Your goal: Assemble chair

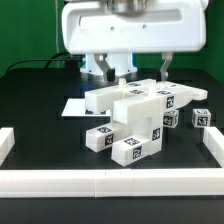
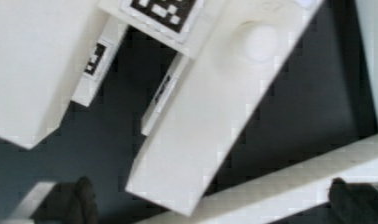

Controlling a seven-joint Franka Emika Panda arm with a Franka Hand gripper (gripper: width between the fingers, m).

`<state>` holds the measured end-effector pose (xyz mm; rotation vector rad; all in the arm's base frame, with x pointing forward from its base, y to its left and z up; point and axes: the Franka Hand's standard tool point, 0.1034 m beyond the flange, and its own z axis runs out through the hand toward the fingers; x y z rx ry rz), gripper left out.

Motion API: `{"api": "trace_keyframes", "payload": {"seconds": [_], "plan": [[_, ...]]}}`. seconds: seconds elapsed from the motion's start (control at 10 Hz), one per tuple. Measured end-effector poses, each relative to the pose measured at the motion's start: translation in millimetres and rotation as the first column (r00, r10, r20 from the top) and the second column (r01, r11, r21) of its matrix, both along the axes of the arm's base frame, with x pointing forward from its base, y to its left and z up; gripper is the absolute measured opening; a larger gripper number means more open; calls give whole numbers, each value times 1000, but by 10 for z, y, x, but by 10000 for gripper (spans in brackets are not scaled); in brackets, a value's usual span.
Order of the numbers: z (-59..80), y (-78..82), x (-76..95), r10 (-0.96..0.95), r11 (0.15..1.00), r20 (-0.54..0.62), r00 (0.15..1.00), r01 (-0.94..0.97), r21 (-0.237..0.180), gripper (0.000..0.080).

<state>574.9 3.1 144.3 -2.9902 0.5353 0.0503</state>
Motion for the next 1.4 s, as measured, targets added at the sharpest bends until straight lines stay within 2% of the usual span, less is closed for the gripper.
{"api": "trace_keyframes", "payload": {"seconds": [0.1, 0.4, 0.5, 0.6, 0.7, 0.8, 0.9, 1.2, 1.3, 1.4], "plan": [[118, 12, -28, -2, 1000, 2, 1000, 2, 12, 648], [84, 7, -35, -2, 1000, 0, 1000, 2, 9, 648], [79, 12, -48, 78, 997, 20, 997, -78, 1, 648], [58, 52, -173, 232, 973, 58, 971, -232, -15, 648], [46, 51, -342, 329, 944, 54, 943, -330, -1, 648], [81, 18, -426, 412, 911, 61, 909, -413, 4, 648], [155, -58, -453, 480, 876, 73, 874, -482, 15, 648], [131, -67, -444, 470, 882, 73, 880, -472, 11, 648], [116, -79, -448, 547, 836, 80, 834, -548, 3, 648], [66, -92, -466, 657, 752, 87, 749, -659, -7, 648]]}}
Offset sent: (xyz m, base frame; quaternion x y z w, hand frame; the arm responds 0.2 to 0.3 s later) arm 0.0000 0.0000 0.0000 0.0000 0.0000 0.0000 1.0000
